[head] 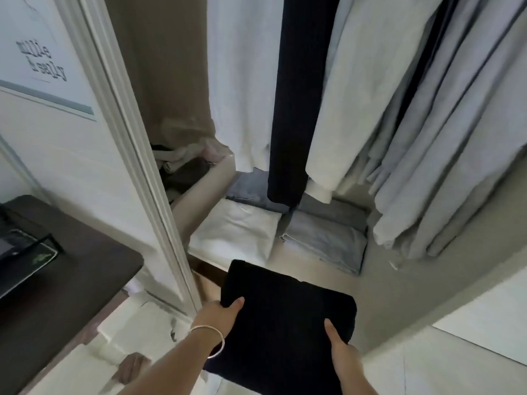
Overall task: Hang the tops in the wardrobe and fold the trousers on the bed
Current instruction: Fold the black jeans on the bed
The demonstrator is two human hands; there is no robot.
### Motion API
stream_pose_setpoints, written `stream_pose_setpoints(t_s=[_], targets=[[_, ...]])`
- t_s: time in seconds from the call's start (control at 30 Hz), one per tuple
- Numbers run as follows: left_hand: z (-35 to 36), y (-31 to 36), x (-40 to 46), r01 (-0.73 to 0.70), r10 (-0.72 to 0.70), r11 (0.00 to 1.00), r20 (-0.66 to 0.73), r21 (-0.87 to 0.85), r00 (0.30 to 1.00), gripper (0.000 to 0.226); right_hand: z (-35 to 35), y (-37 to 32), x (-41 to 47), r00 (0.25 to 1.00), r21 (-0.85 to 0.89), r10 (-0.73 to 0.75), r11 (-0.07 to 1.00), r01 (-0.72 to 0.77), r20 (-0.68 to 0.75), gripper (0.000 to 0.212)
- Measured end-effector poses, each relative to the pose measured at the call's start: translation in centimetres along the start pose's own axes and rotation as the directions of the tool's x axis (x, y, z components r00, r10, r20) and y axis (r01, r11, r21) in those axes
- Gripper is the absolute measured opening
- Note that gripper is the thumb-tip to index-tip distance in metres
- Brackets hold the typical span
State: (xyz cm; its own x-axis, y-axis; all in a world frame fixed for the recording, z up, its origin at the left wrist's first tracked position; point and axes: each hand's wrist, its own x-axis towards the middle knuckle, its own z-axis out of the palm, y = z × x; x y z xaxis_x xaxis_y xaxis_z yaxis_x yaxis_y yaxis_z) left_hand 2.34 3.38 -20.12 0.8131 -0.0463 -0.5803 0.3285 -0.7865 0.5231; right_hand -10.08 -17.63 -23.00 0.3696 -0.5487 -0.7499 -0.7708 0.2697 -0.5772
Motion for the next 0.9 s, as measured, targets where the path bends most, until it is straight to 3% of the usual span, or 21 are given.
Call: stream_pose_setpoints(t_s=[0.17, 0.37, 0.5, 0.67, 0.9], targets=[[-5.6, 4.1, 11.6, -0.011, 0.006, 0.993, 0.048, 0.118, 0.999, 0.062, 6.7, -6.8, 5.3, 0.997, 0.061, 0.031, 0.998, -0.035, 0.068, 0.073], [-12.0, 7.9, 25.4, 0.023, 0.017, 0.953, -0.128, 0.301, 0.992, 0.055, 15.9, -17.8, 11.7, 0.981, 0.053, -0.112, 0.993, 0.105, 0.156, 0.069], [-12.8, 8.1, 33.5, 0.043, 0.022, 0.958, -0.224, 0.283, 0.974, 0.052, 20.9, -21.7, 17.1, 0.979, 0.038, -0.200, 0.979, 0.199, 0.046, 0.073], [-10.9, 7.8, 39.2, 0.008, 0.052, 0.963, -0.216, 0.268, 0.975, 0.052, 23.8, -21.8, 21.6, 0.956, -0.042, -0.260, 0.965, 0.257, -0.138, 0.066], [-8.1, 4.5, 43.0, 0.018, 0.031, 0.973, -0.205, 0.231, 0.978, 0.063, 25.4, -20.1, 23.1, 0.945, -0.078, -0.224, 0.974, 0.212, -0.238, 0.068]])
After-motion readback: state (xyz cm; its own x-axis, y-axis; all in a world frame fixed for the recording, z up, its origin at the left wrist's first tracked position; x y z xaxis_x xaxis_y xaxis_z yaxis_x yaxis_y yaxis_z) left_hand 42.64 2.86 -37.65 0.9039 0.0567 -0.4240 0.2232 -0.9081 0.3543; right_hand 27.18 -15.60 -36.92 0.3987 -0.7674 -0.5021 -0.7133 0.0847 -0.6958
